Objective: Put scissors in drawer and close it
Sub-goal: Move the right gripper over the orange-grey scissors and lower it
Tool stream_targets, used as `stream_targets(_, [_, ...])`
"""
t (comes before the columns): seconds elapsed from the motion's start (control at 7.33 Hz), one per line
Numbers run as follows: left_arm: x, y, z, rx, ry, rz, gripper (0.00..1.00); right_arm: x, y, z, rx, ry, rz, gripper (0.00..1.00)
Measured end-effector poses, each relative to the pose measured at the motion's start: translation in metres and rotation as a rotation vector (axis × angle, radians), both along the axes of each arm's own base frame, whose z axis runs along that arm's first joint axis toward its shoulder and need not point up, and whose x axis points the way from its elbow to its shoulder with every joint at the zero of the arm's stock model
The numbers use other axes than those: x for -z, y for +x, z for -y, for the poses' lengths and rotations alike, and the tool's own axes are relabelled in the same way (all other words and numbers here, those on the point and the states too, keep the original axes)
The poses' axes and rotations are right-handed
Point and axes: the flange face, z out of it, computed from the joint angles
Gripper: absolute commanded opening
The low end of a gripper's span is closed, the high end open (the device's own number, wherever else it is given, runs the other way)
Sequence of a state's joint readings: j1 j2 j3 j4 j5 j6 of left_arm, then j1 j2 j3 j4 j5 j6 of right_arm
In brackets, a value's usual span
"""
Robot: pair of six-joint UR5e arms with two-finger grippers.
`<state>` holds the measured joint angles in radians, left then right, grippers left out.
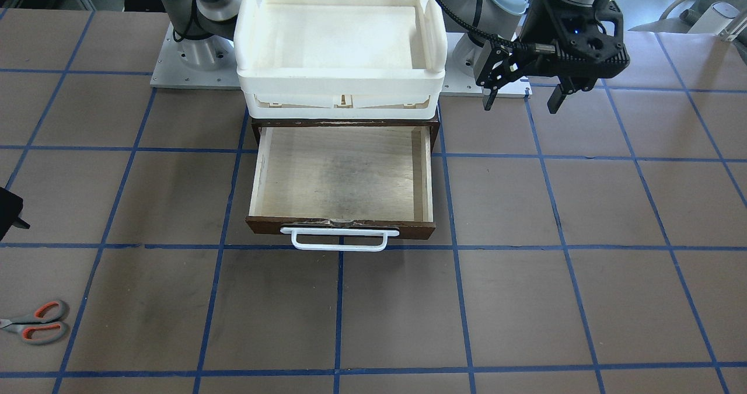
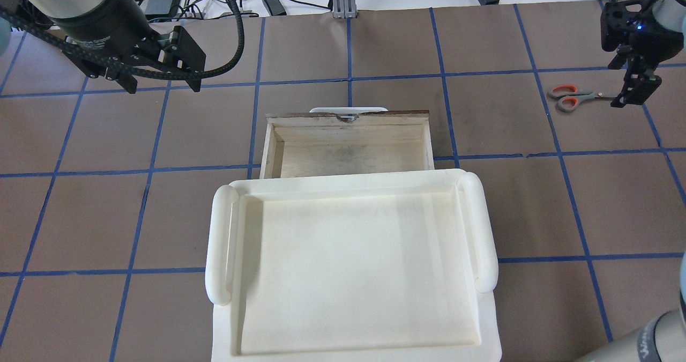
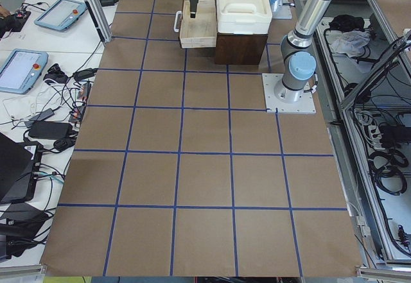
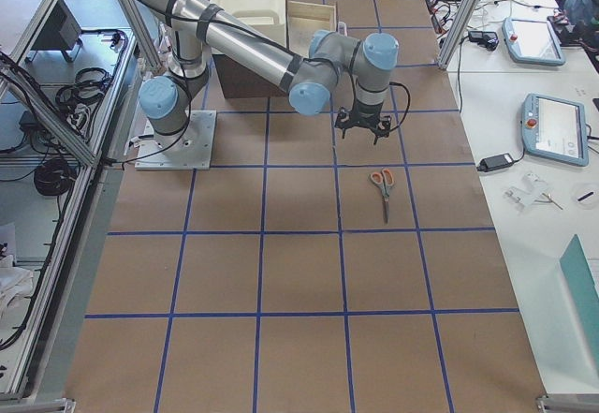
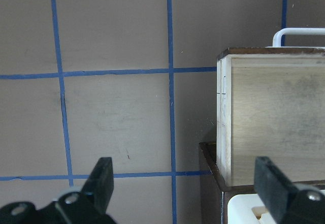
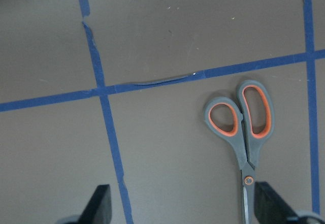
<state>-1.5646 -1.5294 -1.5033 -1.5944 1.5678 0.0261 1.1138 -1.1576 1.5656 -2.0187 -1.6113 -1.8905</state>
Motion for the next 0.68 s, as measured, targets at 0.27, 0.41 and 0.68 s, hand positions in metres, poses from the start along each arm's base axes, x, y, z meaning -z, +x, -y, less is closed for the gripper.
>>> stream_targets(0.27, [0.0,0.0,-0.001,0.0,0.001,0.0,1.0,0.041,-0.021,0.016,-0.091,-0.024,-0.026,1.0])
stream_targets(0.41, [0.001,0.0,-0.002,0.0,0.001,0.001,1.0,0.055,-0.029,0.022,-0.121,-0.041,-0.035,1.0])
stream_targets(0.68, [0.003,0.0,-0.008,0.0,0.001,0.001,1.0,0.072,-0.042,0.04,-0.147,-0.052,-0.041,1.0])
